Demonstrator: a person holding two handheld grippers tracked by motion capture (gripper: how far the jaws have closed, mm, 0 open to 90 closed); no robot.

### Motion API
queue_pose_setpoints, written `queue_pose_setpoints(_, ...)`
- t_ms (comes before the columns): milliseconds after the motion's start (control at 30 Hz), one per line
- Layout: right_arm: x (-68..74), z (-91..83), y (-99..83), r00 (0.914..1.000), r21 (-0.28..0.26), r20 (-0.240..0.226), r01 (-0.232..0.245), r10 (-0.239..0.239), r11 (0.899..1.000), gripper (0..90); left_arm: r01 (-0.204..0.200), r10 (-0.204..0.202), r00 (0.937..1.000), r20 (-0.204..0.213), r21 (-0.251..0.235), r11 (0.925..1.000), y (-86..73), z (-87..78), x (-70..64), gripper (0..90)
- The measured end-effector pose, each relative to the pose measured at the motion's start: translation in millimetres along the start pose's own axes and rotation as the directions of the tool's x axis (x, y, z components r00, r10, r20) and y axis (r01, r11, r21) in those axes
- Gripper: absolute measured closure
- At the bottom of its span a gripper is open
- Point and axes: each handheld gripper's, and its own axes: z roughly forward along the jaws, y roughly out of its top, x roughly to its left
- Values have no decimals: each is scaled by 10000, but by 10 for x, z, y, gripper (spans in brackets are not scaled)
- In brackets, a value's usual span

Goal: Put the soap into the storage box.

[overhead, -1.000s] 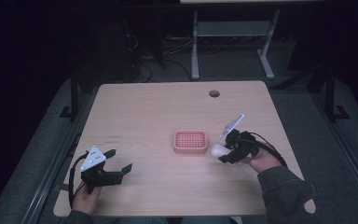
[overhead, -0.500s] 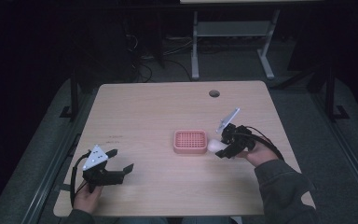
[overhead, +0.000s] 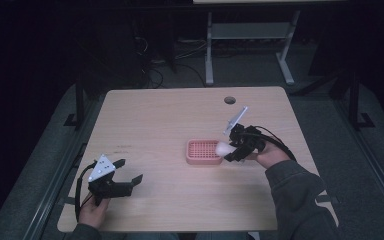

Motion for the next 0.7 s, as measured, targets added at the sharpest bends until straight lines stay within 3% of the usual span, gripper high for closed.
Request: queue_pose_setpoints(700,-121,110,338,9994,260,-181,285,-280,9993,489,186,-185,9998,110,-32,9998,-7,-8,23,145)
